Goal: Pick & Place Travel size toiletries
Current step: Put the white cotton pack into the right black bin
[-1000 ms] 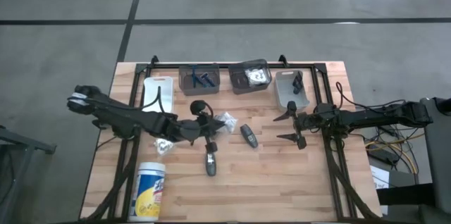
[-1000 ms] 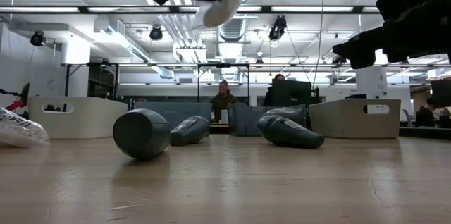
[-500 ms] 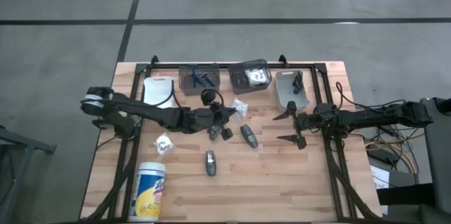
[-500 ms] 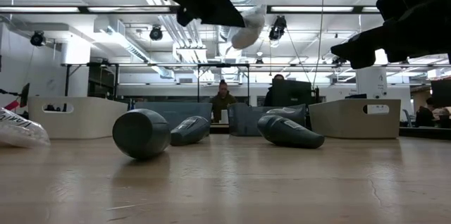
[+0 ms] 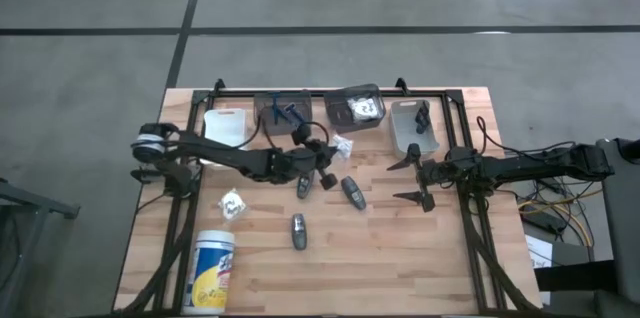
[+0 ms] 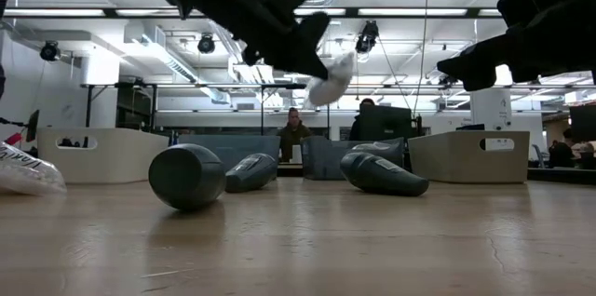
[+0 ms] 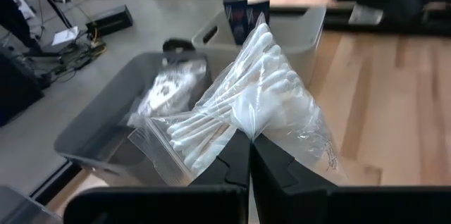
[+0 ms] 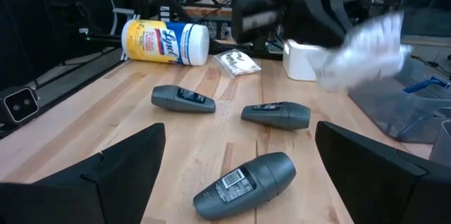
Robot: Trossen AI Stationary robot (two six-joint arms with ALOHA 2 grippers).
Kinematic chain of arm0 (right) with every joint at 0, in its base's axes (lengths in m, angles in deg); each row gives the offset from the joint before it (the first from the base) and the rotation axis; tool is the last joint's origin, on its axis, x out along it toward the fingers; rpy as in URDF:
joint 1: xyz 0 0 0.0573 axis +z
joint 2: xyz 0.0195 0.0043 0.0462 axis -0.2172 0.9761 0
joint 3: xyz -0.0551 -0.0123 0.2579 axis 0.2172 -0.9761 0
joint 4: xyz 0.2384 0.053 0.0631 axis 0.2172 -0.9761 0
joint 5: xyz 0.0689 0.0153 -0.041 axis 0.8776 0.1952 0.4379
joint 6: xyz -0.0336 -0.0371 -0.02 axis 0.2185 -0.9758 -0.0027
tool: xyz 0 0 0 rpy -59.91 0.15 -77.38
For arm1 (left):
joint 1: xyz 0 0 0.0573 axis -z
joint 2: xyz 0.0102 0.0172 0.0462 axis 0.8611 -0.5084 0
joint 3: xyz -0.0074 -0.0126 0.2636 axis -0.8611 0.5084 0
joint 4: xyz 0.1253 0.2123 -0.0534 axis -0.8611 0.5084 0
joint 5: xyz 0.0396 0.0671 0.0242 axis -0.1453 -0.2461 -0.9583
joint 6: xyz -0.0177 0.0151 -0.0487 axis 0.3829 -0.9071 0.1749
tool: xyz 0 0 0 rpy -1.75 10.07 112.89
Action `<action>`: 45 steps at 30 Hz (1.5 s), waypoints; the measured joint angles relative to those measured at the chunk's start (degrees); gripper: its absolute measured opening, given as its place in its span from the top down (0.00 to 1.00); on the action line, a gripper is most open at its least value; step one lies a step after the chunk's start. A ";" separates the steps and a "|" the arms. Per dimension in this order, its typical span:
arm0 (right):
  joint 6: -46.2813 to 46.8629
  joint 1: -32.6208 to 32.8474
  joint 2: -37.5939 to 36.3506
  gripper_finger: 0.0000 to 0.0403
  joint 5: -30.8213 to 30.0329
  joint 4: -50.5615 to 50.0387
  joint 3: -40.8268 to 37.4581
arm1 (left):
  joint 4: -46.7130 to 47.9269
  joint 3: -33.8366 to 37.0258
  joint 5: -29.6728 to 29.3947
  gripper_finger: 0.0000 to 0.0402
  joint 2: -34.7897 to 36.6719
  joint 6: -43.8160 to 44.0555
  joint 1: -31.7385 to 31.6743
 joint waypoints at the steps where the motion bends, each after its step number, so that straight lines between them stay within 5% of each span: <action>1: -0.07 0.00 0.00 0.10 0.00 -0.03 0.00 | 0.02 0.00 0.00 0.99 -0.81 0.00 -0.24; 12: -0.06 0.01 0.00 0.10 0.01 0.00 0.00 | -3.51 0.00 0.03 0.97 -9.22 0.06 -1.98; 21: -0.06 0.00 -0.02 0.10 0.02 -0.01 0.00 | -4.15 0.00 0.04 0.82 -10.43 0.18 -1.94; 35: -0.05 0.00 -0.02 0.10 0.01 0.00 0.00 | 0.39 0.06 1.21 0.58 -5.84 1.29 -0.20; 45: 0.06 0.02 0.00 0.10 0.00 0.06 0.00 | 0.06 2.90 2.40 0.55 0.00 -3.04 3.26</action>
